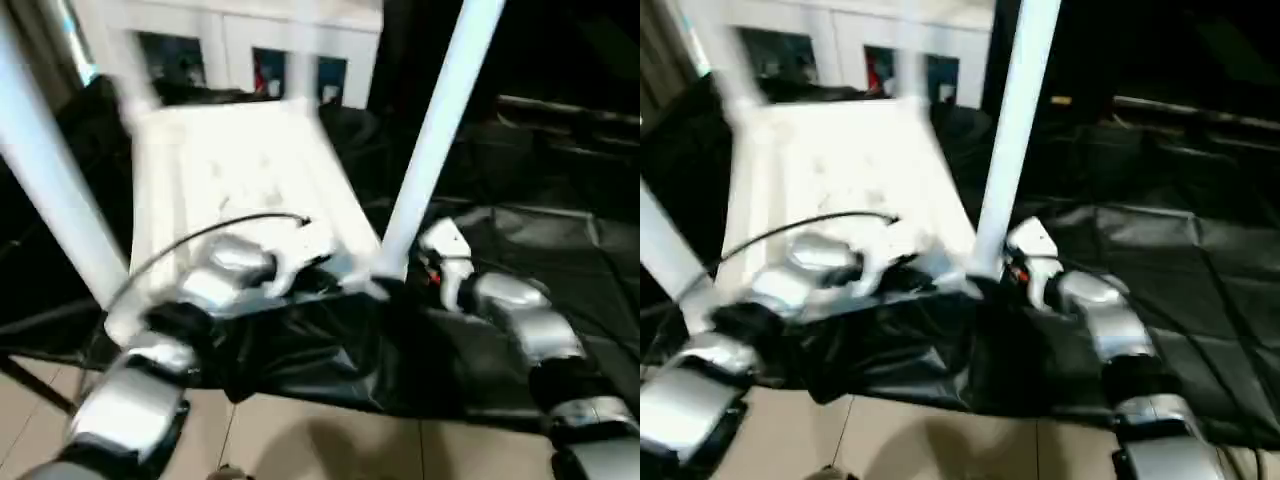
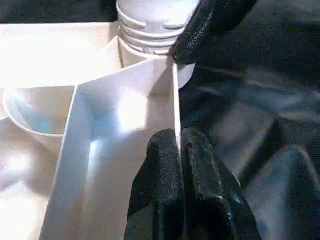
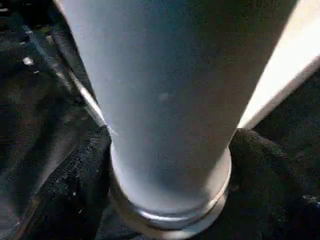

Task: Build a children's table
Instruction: Rotate leg to tighten

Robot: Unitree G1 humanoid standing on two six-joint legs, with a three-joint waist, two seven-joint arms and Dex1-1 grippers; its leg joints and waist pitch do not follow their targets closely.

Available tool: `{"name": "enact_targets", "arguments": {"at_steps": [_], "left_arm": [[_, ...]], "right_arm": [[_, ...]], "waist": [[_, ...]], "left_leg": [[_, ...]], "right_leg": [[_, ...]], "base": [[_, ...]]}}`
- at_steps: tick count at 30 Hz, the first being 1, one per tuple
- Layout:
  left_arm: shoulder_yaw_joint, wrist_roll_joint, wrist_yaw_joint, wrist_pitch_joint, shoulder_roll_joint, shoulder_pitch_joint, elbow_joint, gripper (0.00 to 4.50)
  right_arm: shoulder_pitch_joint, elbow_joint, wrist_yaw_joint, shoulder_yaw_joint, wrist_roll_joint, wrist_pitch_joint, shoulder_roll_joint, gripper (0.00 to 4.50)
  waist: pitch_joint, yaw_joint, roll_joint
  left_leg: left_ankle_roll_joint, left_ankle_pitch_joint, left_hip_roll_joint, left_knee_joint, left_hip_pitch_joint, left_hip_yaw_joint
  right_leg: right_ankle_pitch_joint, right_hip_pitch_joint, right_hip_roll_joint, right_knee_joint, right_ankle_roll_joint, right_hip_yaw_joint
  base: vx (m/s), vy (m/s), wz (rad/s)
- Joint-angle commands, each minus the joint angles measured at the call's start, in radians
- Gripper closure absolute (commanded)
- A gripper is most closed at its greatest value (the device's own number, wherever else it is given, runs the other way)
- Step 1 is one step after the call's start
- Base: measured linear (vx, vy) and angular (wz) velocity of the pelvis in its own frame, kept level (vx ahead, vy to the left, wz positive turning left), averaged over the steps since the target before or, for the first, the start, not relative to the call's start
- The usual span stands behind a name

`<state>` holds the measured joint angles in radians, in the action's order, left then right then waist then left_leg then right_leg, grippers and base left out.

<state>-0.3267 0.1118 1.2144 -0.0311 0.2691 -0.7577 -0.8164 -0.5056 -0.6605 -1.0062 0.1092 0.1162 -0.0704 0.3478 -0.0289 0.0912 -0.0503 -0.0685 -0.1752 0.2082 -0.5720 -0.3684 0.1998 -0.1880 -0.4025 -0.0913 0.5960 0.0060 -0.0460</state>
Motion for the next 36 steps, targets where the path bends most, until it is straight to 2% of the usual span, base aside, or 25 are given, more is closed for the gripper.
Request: {"name": "enact_targets", "arguments": {"at_steps": [1,2,4,6,10,14,17,18,19,20,21,22,23,24,25,26,27,29,30,31,33,36], "left_arm": [[-0.058,0.021,0.065,-0.011,0.002,0.024,-0.004,4.5],[-0.055,0.023,0.068,-0.011,0.005,0.024,-0.003,4.5],[-0.051,0.022,0.077,-0.009,0.019,0.025,0.0,4.5],[-0.051,0.019,0.084,-0.007,0.028,0.025,0.001,4.5],[-0.048,0.019,0.085,-0.008,0.031,0.024,-0.001,4.5],[-0.041,0.017,0.07,-0.01,0.028,0.028,-0.002,4.5],[-0.022,0.021,-0.004,-0.017,0.003,0.021,-0.028,4.5],[-0.01,0.029,-0.076,-0.026,-0.022,0.009,-0.054,4.5],[-0.008,0.032,-0.092,-0.028,-0.028,0.007,-0.059,4.5],[-0.004,0.038,-0.131,-0.033,-0.041,0.0,-0.074,4.5],[0.004,0.043,-0.198,-0.043,-0.071,-0.011,-0.098,4.5],[0.007,0.044,-0.215,-0.046,-0.079,-0.014,-0.103,4.5],[0.018,0.041,-0.272,-0.058,-0.112,-0.023,-0.121,4.5],[0.027,0.04,-0.327,-0.071,-0.146,-0.032,-0.137,4.5],[0.032,0.038,-0.358,-0.078,-0.165,-0.037,-0.145,4.5],[0.034,0.044,-0.411,-0.086,-0.197,-0.044,-0.16,4.5],[0.034,0.047,-0.436,-0.09,-0.212,-0.047,-0.167,4.5],[0.017,0.063,-0.485,-0.078,-0.266,-0.051,-0.182,4.5],[0.011,0.069,-0.492,-0.07,-0.278,-0.051,-0.185,4.5],[0.008,0.072,-0.491,-0.065,-0.285,-0.051,-0.189,4.5],[0.001,0.074,-0.473,-0.06,-0.288,-0.047,-0.187,4.5],[-0.003,0.079,-0.431,-0.027,-0.262,-0.045,-0.191,4.5]], "right_arm": [[0.002,0.025,-0.026,-0.004,0.017,-0.015,0.021,0.83],[0.0,0.025,-0.033,-0.006,0.02,-0.017,0.021,0.83],[-0.003,0.031,-0.054,-0.007,0.034,-0.03,0.018,0.83],[-0.002,0.031,-0.072,0.001,0.038,-0.033,0.014,1.17],[0.0,0.028,-0.083,0.006,0.037,-0.031,0.008,1.53],[0.004,0.032,-0.074,-0.002,0.04,-0.037,-0.002,1.71],[0.005,0.015,0.02,-0.034,0.05,-0.056,-0.037,1.73],[-0.006,-0.03,0.135,-0.059,0.038,-0.066,-0.067,1.75],[-0.008,-0.038,0.156,-0.062,0.034,-0.066,-0.073,1.75],[-0.012,-0.061,0.21,-0.071,0.024,-0.063,-0.086,1.76],[-0.02,-0.097,0.314,-0.093,0.015,-0.067,-0.116,1.76],[-0.022,-0.105,0.345,-0.099,0.014,-0.068,-0.125,1.76],[-0.033,-0.133,0.445,-0.121,0.012,-0.08,-0.153,1.76],[-0.044,-0.161,0.547,-0.14,0.008,-0.089,-0.183,1.76],[-0.05,-0.176,0.603,-0.15,0.005,-0.093,-0.199,1.76],[-0.061,-0.194,0.682,-0.159,-0.006,-0.094,-0.227,1.76],[-0.066,-0.201,0.718,-0.161,-0.011,-0.093,-0.24,1.76],[-0.077,-0.204,0.751,-0.138,-0.033,-0.071,-0.295,1.76],[-0.078,-0.202,0.746,-0.128,-0.038,-0.064,-0.31,1.41],[-0.078,-0.201,0.75,-0.124,-0.042,-0.058,-0.317,1.41],[-0.073,-0.184,0.733,-0.116,-0.044,-0.037,-0.325,1.07],[-0.069,-0.155,0.655,-0.1,-0.04,0.008,-0.297,0.97]], "waist": [[0.052,-0.001,0.008],[0.052,-0.001,0.008],[0.05,-0.002,0.007],[0.049,0.0,0.005],[0.05,-0.001,0.004],[0.051,-0.001,0.003],[0.048,-0.004,0.002],[0.044,-0.008,0.002],[0.044,-0.008,0.002],[0.04,-0.014,0.004],[0.041,-0.014,0.005],[0.038,-0.018,0.005],[0.039,-0.019,0.004],[0.038,-0.026,0.011],[0.038,-0.03,0.009],[0.039,-0.033,0.017],[0.038,-0.041,0.012],[0.042,-0.042,0.017],[0.042,-0.04,0.011],[0.042,-0.039,0.012],[0.043,-0.038,0.015],[0.043,-0.037,0.016]], "left_leg": [[0.087,-0.146,0.03,0.055,0.016,-0.004],[0.087,-0.146,0.03,0.055,0.016,-0.004],[0.061,-0.192,0.029,0.058,0.017,-0.004],[0.055,-0.195,0.029,0.059,0.017,-0.005],[0.05,-0.176,0.029,0.058,0.015,-0.005],[0.055,-0.165,0.028,0.057,0.015,-0.004],[0.048,-0.182,0.027,0.059,0.015,-0.005],[0.031,-0.224,0.026,0.064,0.017,-0.006],[0.031,-0.224,0.026,0.064,0.017,-0.006],[-0.003,-0.291,0.025,0.07,0.022,-0.011],[-0.009,-0.304,0.025,0.07,0.024,-0.013],[-0.022,-0.321,0.024,0.072,0.024,-0.013],[-0.025,-0.331,0.024,0.074,0.024,-0.016],[-0.035,-0.34,0.023,0.076,0.021,-0.018],[-0.04,-0.343,0.021,0.076,0.02,-0.018],[-0.046,-0.358,0.021,0.076,0.025,-0.02],[-0.048,-0.371,0.019,0.076,0.023,-0.02],[-0.037,-0.372,0.019,0.076,0.021,-0.021],[-0.024,-0.362,0.019,0.075,0.022,-0.019],[-0.018,-0.359,0.017,0.074,0.021,-0.018],[-0.011,-0.35,0.019,0.076,0.017,-0.019],[-0.006,-0.352,0.019,0.077,0.017,-0.018]], "right_leg": [[0.047,0.051,-0.04,-0.039,-0.297,0.026],[0.047,0.051,-0.04,-0.039,-0.297,0.026],[-0.025,0.05,-0.043,-0.047,-0.283,0.028],[-0.053,0.05,-0.044,-0.049,-0.274,0.029],[-0.043,0.049,-0.044,-0.047,-0.27,0.029],[-0.026,0.049,-0.044,-0.045,-0.273,0.029],[-0.066,0.046,-0.045,-0.05,-0.265,0.03],[-0.145,0.042,-0.046,-0.059,-0.249,0.031],[-0.145,0.042,-0.046,-0.059,-0.249,0.031],[-0.266,0.036,-0.05,-0.073,-0.22,0.032],[-0.299,0.036,-0.051,-0.077,-0.208,0.032],[-0.342,0.03,-0.051,-0.082,-0.189,0.034],[-0.365,0.031,-0.052,-0.084,-0.18,0.032],[-0.376,0.03,-0.049,-0.085,-0.169,0.033],[-0.382,0.03,-0.048,-0.086,-0.165,0.032],[-0.394,0.026,-0.047,-0.089,-0.159,0.031],[-0.405,0.024,-0.046,-0.092,-0.154,0.031],[-0.399,0.024,-0.047,-0.095,-0.147,0.031],[-0.357,0.024,-0.043,-0.095,-0.149,0.031],[-0.348,0.025,-0.042,-0.095,-0.15,0.031],[-0.333,0.029,-0.044,-0.092,-0.153,0.031],[-0.315,0.03,-0.043,-0.092,-0.159,0.03]], "base": [[0.0,0.0,0.0],[0.0,0.0,0.0],[0.0,0.0,0.0],[0.0,0.0,0.0],[0.0,0.0,0.0],[0.0,0.0,0.0],[0.0,0.0,0.0],[0.0,0.0,0.0],[0.0,0.0,0.0],[0.0,0.0,0.0],[0.0,0.0,0.0],[0.0,0.0,0.0],[0.0,0.0,0.0],[0.0,0.0,0.0],[0.0,0.0,0.0],[0.0,0.0,0.0],[0.0,0.0,0.0],[0.0,0.0,0.0],[0.0,0.0,0.0],[0.0,0.0,0.0],[0.0,0.0,0.0],[0.0,0.0,0.0]]}}
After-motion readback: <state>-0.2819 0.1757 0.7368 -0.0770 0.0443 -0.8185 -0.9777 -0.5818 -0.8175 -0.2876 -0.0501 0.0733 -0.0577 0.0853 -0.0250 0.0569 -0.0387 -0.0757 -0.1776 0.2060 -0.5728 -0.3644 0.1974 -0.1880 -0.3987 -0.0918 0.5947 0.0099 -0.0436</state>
